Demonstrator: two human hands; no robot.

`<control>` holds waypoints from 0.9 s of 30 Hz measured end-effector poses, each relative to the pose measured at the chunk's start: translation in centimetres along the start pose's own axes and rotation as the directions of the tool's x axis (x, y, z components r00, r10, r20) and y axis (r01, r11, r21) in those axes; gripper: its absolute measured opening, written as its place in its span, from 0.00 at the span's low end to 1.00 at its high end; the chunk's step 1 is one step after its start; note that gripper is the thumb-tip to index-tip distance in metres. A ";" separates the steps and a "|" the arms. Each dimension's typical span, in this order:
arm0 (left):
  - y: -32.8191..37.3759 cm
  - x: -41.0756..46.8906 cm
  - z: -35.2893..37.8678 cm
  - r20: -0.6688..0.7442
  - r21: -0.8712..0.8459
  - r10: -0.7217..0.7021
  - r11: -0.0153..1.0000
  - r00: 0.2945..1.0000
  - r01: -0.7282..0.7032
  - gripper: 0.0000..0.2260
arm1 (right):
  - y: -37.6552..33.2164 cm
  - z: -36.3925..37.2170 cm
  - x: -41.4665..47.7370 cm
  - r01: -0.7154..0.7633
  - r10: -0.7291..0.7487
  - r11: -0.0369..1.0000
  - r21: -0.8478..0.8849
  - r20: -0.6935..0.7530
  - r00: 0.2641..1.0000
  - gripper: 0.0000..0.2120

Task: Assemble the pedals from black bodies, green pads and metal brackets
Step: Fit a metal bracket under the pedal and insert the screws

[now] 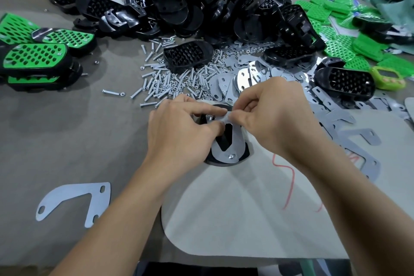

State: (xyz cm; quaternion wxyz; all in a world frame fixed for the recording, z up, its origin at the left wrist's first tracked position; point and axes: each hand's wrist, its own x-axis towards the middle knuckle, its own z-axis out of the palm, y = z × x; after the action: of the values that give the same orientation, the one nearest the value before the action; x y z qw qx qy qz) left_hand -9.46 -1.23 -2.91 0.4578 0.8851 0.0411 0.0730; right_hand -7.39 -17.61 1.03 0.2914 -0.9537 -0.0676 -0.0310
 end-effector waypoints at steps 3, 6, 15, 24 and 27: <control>0.1 0.0 -0.1 0.004 -0.004 -0.002 1.000 1.000 0.002 0.15 | 0.1 0.1 -0.4 0.028 -0.028 1.000 0.000 -0.022 0.999 0.09; 0.1 0.0 -0.1 0.005 -0.011 -0.006 1.000 1.000 0.006 0.14 | 0.2 0.1 -0.9 0.052 -0.048 0.996 0.075 -0.043 0.998 0.13; 0.1 0.0 -0.1 0.012 -0.024 -0.002 1.000 1.000 0.002 0.15 | 1.6 -0.2 -2.1 -0.007 0.009 0.988 0.156 -0.011 1.000 0.11; -0.3 0.1 0.1 -0.001 -0.020 0.007 1.000 1.000 -0.007 0.15 | 2.1 0.0 -3.1 0.032 -0.037 0.977 0.212 0.022 0.999 0.10; -0.3 0.1 0.1 -0.004 -0.014 0.006 1.000 1.000 -0.006 0.15 | 2.4 -0.1 -3.2 0.032 -0.025 0.974 0.225 -0.035 0.999 0.07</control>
State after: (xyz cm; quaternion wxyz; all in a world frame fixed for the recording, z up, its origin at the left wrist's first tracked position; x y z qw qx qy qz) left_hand -9.33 -1.11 -3.19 0.4638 0.8818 0.0387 0.0763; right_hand -10.18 -20.00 -0.46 0.3983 -0.9128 -0.0795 -0.0426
